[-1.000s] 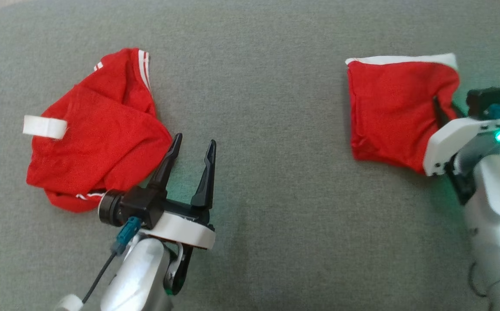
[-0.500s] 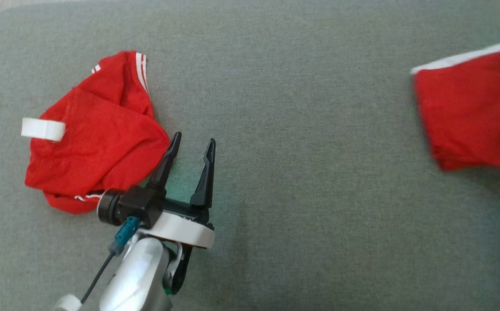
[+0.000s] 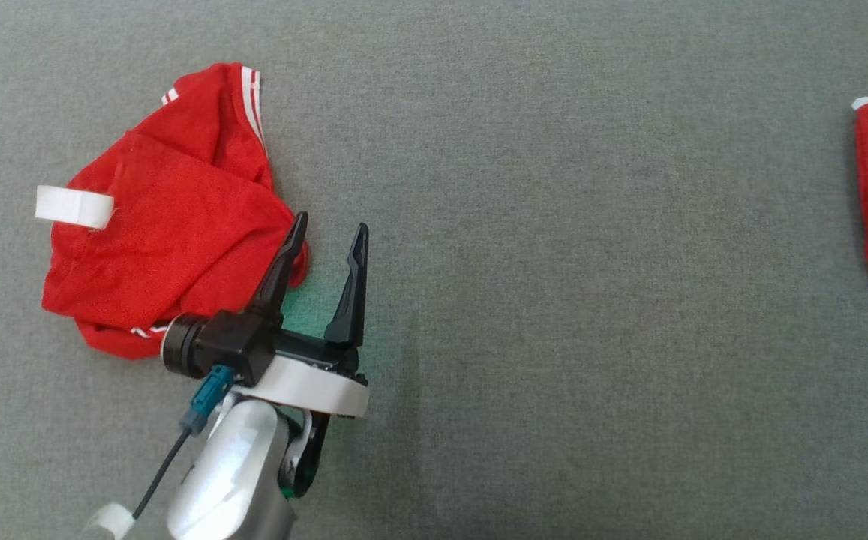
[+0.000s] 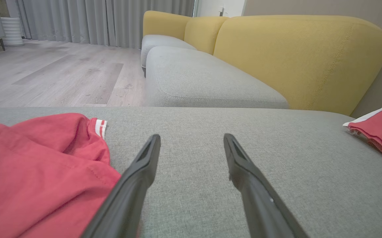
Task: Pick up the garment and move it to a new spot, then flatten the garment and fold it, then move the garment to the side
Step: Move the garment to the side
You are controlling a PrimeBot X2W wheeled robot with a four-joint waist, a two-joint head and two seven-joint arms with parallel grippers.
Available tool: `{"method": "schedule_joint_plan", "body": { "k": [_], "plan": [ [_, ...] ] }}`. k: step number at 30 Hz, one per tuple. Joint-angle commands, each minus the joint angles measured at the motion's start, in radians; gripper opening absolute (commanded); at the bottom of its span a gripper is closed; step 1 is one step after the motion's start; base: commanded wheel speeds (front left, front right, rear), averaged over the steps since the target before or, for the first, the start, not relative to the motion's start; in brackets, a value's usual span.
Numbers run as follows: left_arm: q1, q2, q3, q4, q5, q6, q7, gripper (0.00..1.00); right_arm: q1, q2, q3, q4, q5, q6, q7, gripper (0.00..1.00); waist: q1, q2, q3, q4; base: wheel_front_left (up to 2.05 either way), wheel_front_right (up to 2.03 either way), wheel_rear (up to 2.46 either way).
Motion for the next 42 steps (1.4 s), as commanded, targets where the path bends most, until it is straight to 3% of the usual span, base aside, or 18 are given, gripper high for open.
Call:
{"method": "schedule_joint_plan", "body": {
  "k": [1,8,9,10,17,22,34,39,42],
  "plan": [
    [-0.029,0.003,0.036,-0.031,0.01,-0.002,-0.008,1.0,-0.012,-0.033,-0.011,-0.02,-0.013,-0.001,-0.006,0.0,0.0,0.0,0.001,0.0,0.0,0.0,0.0],
    [-0.032,0.003,0.037,-0.027,0.011,-0.003,-0.008,1.0,-0.011,-0.006,-0.068,-0.02,-0.046,-0.001,0.003,0.0,0.0,0.0,-0.002,-0.001,0.0,0.0,0.0],
    [-0.032,0.003,0.037,-0.027,0.011,-0.002,-0.008,1.0,-0.01,-0.001,-0.08,-0.025,-0.054,-0.001,0.003,0.9,0.0,0.0,-0.003,-0.002,0.0,0.0,0.0],
    [-0.033,0.003,0.037,-0.026,0.011,-0.002,-0.008,1.0,-0.009,0.007,-0.094,-0.029,-0.059,-0.001,0.007,1.0,0.0,0.0,-0.005,-0.002,0.0,0.0,0.0],
    [-0.024,0.003,0.043,-0.022,0.008,0.001,-0.008,1.0,0.002,0.072,-0.152,-0.105,-0.096,-0.001,0.004,1.0,0.0,0.0,-0.04,-0.012,0.0,0.0,0.0],
    [-0.011,0.003,0.054,-0.028,0.005,0.005,-0.008,1.0,0.002,0.157,-0.162,-0.222,-0.08,-0.001,-0.033,1.0,0.0,0.0,-0.092,-0.025,0.0,0.0,0.0],
    [0.068,0.004,0.119,-0.059,-0.01,0.02,-0.008,1.0,0.12,0.453,-0.133,-0.555,0.069,-0.001,-0.105,1.0,0.0,0.0,-0.268,-0.046,0.0,0.0,0.0],
    [0.117,0.004,0.143,-0.064,-0.013,0.023,-0.008,1.0,0.243,0.578,-0.153,-0.638,0.082,-0.001,-0.137,1.0,0.0,0.0,-0.317,-0.048,0.0,0.0,0.0],
    [0.159,0.004,0.146,-0.064,-0.012,0.024,-0.008,1.0,0.338,0.61,-0.145,-0.653,0.102,-0.001,-0.167,1.0,0.0,0.0,-0.335,-0.048,0.0,0.0,0.0]
  ]
}}
